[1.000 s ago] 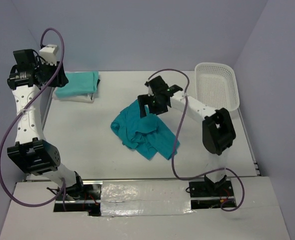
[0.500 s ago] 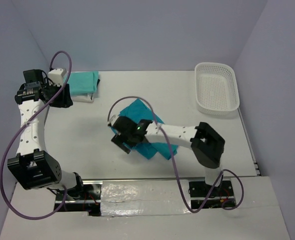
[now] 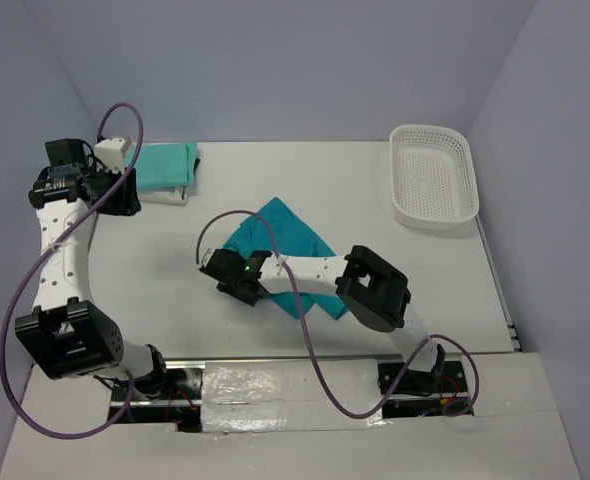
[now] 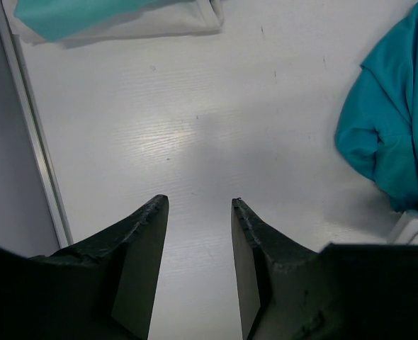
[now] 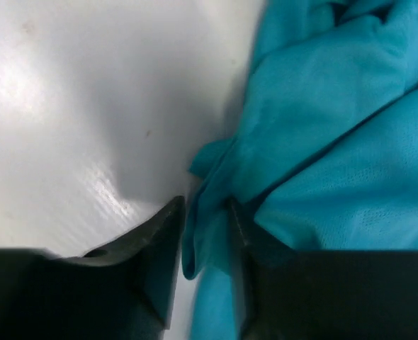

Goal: Fold and stack the t-shirts
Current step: Flatten out the tshirt

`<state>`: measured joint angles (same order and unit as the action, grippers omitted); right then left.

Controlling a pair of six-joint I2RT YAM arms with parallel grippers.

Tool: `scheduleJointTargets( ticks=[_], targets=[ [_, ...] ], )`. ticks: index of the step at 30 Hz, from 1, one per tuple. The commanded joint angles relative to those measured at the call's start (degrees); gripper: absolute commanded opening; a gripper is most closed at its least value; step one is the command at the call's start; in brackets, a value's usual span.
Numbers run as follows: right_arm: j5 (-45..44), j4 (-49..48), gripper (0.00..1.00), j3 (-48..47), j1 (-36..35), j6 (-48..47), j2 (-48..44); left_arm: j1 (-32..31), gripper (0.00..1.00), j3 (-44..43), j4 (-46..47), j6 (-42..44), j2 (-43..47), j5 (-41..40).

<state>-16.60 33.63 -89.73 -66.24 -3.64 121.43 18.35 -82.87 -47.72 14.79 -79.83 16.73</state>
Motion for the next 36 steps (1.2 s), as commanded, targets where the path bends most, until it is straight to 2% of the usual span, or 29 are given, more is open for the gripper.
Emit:
scheduleJointTargets(
  ticks=[1, 4, 8, 14, 17, 20, 24, 26, 27, 29, 32, 33, 35, 36],
  targets=[
    [-1.3, 3.7, 0.33, -2.9, 1.8, 2.1, 2.7, 0.4, 0.53, -1.1, 0.8, 0.6, 0.7, 0.2],
    [-1.3, 4.6, 0.0, -4.2, 2.0, 2.1, 2.6, 0.4, 0.53, -1.2, 0.8, 0.5, 0.7, 0.4],
    [0.6, 8.4, 0.0, -8.3, 1.8, 2.9, -1.4, 0.4, 0.53, -1.9, 0.9, 0.2, 0.4, 1.0],
    [5.3, 12.4, 0.0, -19.5, 1.5, 6.9, -21.6, 0.4, 0.53, -5.1, 0.9, -1.1, -1.0, 3.0],
    [3.6, 13.7, 0.0, -26.6, 1.2, 7.9, -29.7, 0.4, 0.53, -8.8, 0.4, -1.9, -3.2, 4.8],
    [0.4, 13.5, 0.0, -29.3, 1.4, 8.3, -34.6, 0.4, 0.53, -13.0, 0.1, -2.7, -5.3, 6.0],
    [-3.1, 12.9, 0.0, -39.3, 1.9, 8.4, -34.5, 0.4, 0.53, -17.8, 0.5, -3.7, -7.5, 6.6],
    [-4.1, 13.0, 0.0, -44.7, 3.4, 7.9, -31.4, 0.4, 0.53, -20.6, 0.8, -4.5, -9.0, 6.9],
    [-3.9, 13.1, 0.0, -50.0, 6.4, 7.8, -29.9, 0.4, 0.53, -21.7, 0.6, -4.8, -9.5, 7.1],
    [-1.3, 13.3, 0.0, -54.1, 10.7, 10.2, -26.5, 0.0, 0.53, -25.0, 0.3, -5.6, -11.4, 8.2],
    [2.4, 10.8, 0.0, -52.0, 19.6, 15.6, -25.5, -0.7, 0.53, -28.0, -0.3, -6.2, -12.8, 9.7],
    [2.4, 9.6, 0.0, -47.0, 21.2, 16.0, -25.2, -1.0, 0.53, -28.5, -0.4, -5.7, -13.6, 9.7],
    [1.6, 7.6, 0.0, -43.5, 23.3, 16.1, -23.5, -2.3, 0.53, -28.9, -0.3, -5.1, -14.8, 9.3],
    [1.7, 8.5, 0.0, -44.0, 23.7, 16.6, -18.8, -3.0, 0.53, -29.5, -0.4, -4.3, -15.3, 8.8]
  ],
)
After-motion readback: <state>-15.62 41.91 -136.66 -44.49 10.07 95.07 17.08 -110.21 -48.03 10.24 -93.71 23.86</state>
